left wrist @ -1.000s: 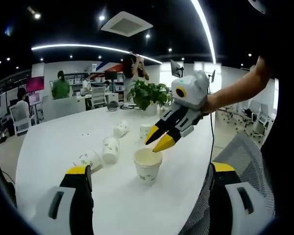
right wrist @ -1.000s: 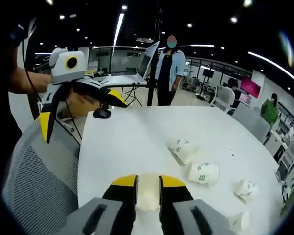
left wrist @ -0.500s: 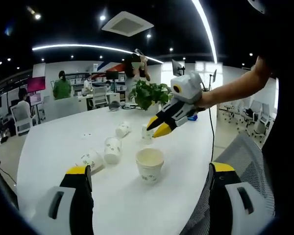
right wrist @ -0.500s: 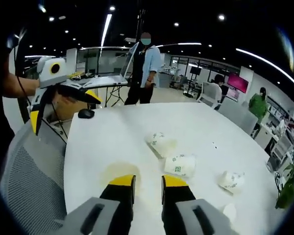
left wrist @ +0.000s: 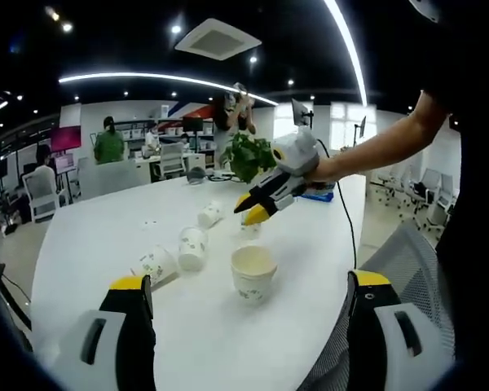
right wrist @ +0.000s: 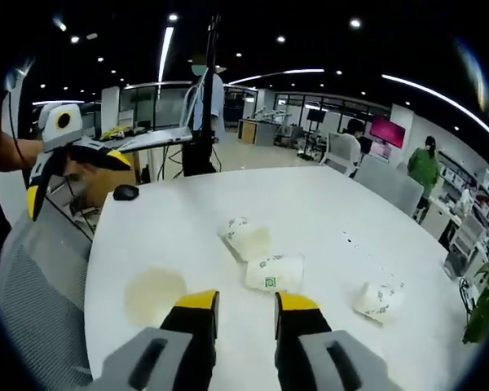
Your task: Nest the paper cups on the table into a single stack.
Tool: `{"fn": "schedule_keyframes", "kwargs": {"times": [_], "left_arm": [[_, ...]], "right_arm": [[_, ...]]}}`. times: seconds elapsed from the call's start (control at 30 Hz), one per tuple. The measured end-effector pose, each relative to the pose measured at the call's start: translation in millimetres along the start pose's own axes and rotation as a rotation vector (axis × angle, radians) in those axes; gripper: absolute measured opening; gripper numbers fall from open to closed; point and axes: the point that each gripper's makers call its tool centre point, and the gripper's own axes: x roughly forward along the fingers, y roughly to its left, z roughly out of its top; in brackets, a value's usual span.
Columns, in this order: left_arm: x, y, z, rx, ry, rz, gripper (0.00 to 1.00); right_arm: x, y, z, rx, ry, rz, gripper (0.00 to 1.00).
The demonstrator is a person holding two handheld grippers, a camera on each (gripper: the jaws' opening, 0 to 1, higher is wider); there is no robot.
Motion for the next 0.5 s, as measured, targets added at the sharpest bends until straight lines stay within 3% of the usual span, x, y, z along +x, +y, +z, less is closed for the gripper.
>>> {"fn": "schedule_keyframes", "kwargs": {"times": [0.3,0.5], "left_arm": [[-1.0,0.3,1.8,-0.005,0.004,0.023,0.99],[0.3,-0.3,3.0,-0.010,0.006,0.028,0.99]], "right_arm": [[20.8,-31.5,-7.3,0.027,-0.003,-0.008,0.27],[27.9,-38.4,-10.8,0.034,0.011,-0.002,0.28]]}}
